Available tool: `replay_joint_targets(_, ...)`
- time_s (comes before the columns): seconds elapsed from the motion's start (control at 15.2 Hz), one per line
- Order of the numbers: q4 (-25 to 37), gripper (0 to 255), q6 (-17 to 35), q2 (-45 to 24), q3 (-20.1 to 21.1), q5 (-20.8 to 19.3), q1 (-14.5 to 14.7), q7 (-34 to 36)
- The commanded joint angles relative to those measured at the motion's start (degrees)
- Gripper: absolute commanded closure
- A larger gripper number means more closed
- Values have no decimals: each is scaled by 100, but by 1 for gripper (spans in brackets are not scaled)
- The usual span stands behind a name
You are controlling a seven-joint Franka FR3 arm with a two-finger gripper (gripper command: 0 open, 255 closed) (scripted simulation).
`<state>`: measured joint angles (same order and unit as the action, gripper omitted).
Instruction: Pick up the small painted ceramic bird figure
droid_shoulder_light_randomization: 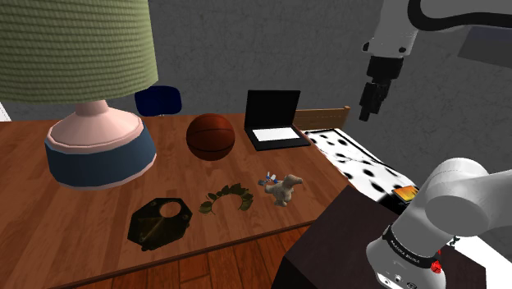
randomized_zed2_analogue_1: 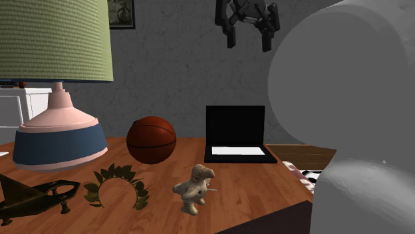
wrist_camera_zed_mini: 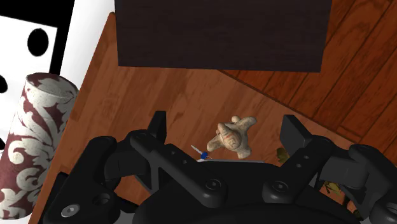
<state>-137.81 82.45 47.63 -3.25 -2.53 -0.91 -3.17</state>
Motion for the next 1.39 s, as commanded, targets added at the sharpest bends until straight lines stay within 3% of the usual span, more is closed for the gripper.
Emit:
replay_joint_targets(0.0, 0, 0, 0, 0, 0, 0, 0, 0)
replay_joint_targets(0.66, -698, 0, 1862, -1469, -26, 238, 182, -22)
replay_joint_targets(1.32, -608, 0, 3601, -3604, -21, 612, 420, -202)
